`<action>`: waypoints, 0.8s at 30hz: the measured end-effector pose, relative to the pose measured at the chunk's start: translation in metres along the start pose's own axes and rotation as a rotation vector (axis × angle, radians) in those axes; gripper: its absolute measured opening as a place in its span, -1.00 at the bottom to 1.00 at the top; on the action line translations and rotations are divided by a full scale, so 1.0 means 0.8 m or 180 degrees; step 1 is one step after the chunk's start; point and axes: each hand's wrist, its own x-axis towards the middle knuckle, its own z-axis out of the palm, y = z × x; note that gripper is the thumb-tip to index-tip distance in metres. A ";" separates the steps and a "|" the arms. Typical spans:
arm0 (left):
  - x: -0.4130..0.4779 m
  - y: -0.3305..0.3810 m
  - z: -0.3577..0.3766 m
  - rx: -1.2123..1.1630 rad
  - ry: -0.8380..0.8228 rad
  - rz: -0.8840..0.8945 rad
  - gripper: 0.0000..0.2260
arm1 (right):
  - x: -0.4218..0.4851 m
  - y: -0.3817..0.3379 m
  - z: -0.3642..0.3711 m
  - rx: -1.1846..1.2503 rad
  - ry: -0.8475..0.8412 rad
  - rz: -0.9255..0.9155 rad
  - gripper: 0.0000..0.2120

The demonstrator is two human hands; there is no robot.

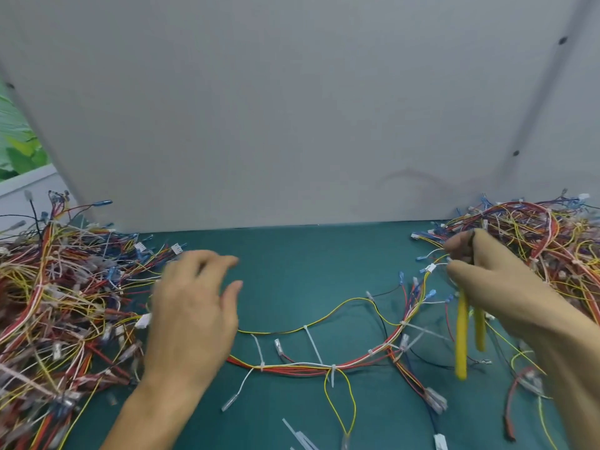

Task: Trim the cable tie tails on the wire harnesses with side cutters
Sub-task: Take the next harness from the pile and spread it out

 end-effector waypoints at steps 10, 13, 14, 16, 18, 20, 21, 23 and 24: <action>0.022 0.030 0.109 0.0288 -0.2818 0.0698 -0.84 | -0.010 0.021 0.031 0.0151 0.0337 -0.0110 -0.79; 0.024 0.027 0.118 0.0298 -0.2757 0.0885 -0.89 | -0.013 0.029 0.040 -0.0166 0.0303 0.0223 -0.95; 0.024 0.027 0.119 0.0314 -0.2772 0.0962 -0.91 | -0.015 0.030 0.044 -0.0374 0.0139 0.0313 -0.92; 0.025 0.028 0.119 0.0406 -0.2807 0.1151 -0.93 | -0.020 0.031 0.056 -0.0709 -0.0269 0.0409 -0.75; 0.030 0.029 0.118 0.0594 -0.2594 0.1397 -0.93 | -0.024 0.030 0.068 -0.1287 -0.0362 0.0384 -0.58; 0.039 0.029 0.120 0.0764 -0.2189 0.1586 -0.89 | -0.025 0.029 0.073 -0.1628 -0.0187 0.0380 -0.50; 0.046 0.030 0.123 0.0826 -0.1976 0.1647 -0.86 | -0.023 0.029 0.072 -0.1551 -0.0111 0.0414 -0.49; 0.059 0.031 0.129 0.0952 -0.1544 0.1777 -0.79 | -0.020 0.030 0.064 -0.1271 -0.0111 0.0465 -0.49; 0.066 0.032 0.132 0.1007 -0.1369 0.1831 -0.76 | -0.018 0.032 0.059 -0.1210 -0.0204 0.0451 -0.49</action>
